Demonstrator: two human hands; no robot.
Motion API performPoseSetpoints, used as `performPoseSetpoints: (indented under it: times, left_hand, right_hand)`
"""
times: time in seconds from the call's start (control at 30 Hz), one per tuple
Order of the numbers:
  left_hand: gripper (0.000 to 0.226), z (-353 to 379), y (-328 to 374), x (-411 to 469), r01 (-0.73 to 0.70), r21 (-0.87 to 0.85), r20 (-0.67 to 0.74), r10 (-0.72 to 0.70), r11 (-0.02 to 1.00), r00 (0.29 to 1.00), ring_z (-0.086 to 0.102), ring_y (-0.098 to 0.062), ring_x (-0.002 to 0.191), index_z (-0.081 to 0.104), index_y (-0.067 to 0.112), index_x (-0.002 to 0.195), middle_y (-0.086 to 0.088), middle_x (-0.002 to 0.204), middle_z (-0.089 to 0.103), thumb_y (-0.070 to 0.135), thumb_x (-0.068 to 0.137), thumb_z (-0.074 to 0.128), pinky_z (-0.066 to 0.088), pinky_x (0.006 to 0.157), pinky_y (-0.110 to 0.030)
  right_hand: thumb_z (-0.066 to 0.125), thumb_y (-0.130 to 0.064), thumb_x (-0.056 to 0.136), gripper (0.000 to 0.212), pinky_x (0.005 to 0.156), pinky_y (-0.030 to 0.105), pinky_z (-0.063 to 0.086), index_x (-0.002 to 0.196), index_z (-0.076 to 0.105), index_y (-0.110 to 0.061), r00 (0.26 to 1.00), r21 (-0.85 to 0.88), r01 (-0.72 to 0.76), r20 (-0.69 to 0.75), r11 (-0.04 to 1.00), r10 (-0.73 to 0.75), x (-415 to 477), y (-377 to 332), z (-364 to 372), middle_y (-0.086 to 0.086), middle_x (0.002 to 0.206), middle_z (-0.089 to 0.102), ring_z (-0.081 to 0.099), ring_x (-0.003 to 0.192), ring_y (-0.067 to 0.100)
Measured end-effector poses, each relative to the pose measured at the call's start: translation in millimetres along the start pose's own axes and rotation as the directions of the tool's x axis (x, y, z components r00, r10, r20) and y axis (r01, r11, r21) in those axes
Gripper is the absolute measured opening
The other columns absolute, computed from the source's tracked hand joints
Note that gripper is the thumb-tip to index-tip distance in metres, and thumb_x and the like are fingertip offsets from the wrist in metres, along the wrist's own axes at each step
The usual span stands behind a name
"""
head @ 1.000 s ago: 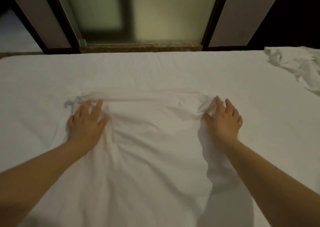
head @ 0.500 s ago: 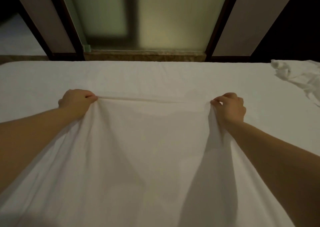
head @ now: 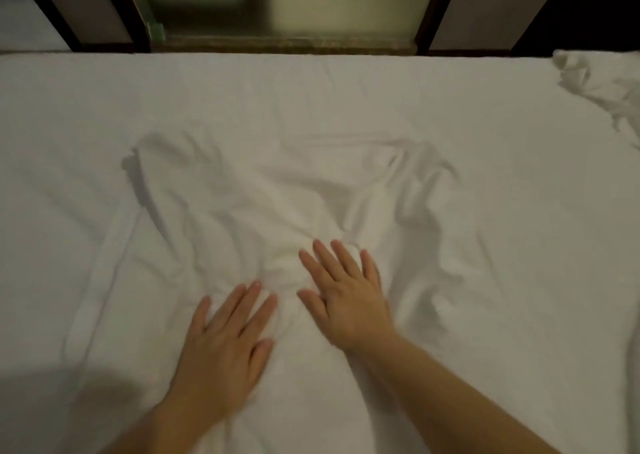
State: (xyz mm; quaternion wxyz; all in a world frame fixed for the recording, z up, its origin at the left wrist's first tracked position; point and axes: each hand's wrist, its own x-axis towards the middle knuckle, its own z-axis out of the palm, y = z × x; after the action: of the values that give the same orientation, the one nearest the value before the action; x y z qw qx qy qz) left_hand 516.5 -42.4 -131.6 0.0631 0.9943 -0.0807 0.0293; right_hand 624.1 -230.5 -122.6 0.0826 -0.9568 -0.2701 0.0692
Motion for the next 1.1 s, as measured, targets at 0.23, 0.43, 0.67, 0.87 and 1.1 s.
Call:
performPoseSetpoints:
  times: [0.23, 0.43, 0.67, 0.87, 1.1]
  left_hand:
    - [0.054, -19.8, 15.0, -6.2, 0.189, 0.068, 0.211, -0.199, 0.98, 0.957, 0.054, -0.026, 0.121, 0.052, 0.021, 0.132, -0.008, 0.138, 0.052, 0.045, 0.089, 0.031, 0.04, 0.095, -0.053]
    - [0.073, -35.1, 62.1, -139.6, 0.103, 0.008, 0.302, -0.101, 0.995, 0.948, 0.025, -0.022, 0.142, 0.022, 0.029, 0.148, -0.002, 0.155, 0.021, 0.061, 0.089, -0.007, 0.014, 0.114, -0.044]
    - [0.074, -45.5, 90.1, -341.0, -0.19, -0.076, 0.352, 0.204, 0.979, 0.914, 0.021, -0.022, 0.14, 0.023, 0.027, 0.148, -0.005, 0.154, 0.026, 0.071, 0.088, 0.025, 0.017, 0.109, -0.045]
    - [0.059, -40.8, 97.1, -373.7, -0.091, -0.055, 0.191, 0.1, 0.994, 0.976, 0.049, -0.022, 0.124, 0.043, 0.022, 0.135, -0.007, 0.137, 0.051, 0.059, 0.092, 0.029, 0.032, 0.094, -0.038]
    - [0.046, -52.9, 97.3, -354.3, 0.201, -0.17, 0.129, -0.181, 0.965, 0.975, 0.063, -0.036, 0.104, 0.068, 0.007, 0.112, -0.017, 0.116, 0.065, 0.02, 0.078, 0.04, 0.042, 0.095, -0.045]
  right_hand:
    - [0.016, -0.053, 0.098, 0.058, 0.115, 0.046, 0.002, 0.151, 0.007, -0.032, 0.987, 0.019, -0.117, 0.117, 0.993, 0.114, -25.2, -17.3, -15.7, -0.007, 0.159, 0.004, 0.0, 0.146, 0.018]
    - [0.01, -0.054, 0.095, 0.06, 0.115, 0.035, -0.005, 0.15, 0.003, -0.033, 0.971, 0.067, -0.168, 0.185, 0.983, 0.153, -209.0, -70.5, 3.8, -0.009, 0.159, 0.0, -0.002, 0.146, 0.014]
    - [0.017, -0.06, 0.096, 0.065, 0.112, 0.036, 0.013, 0.147, 0.024, -0.021, 0.975, 0.063, -0.087, 0.212, 0.994, 0.072, -434.2, -91.4, 28.5, 0.0, 0.151, 0.027, 0.026, 0.139, 0.019]
    - [0.049, -0.06, 0.082, 0.067, 0.107, 0.047, 0.018, 0.138, 0.045, -0.022, 0.978, -0.048, -0.18, 0.098, 0.983, 0.184, -457.9, -67.8, 33.3, 0.004, 0.144, 0.045, 0.036, 0.133, 0.024]
    - [0.045, -0.003, 0.088, 0.04, 0.107, 0.036, 0.025, 0.12, 0.065, -0.016, 0.989, 0.109, -0.146, 0.008, 0.983, 0.146, -448.7, -32.1, 6.1, 0.011, 0.125, 0.062, 0.055, 0.119, 0.031]
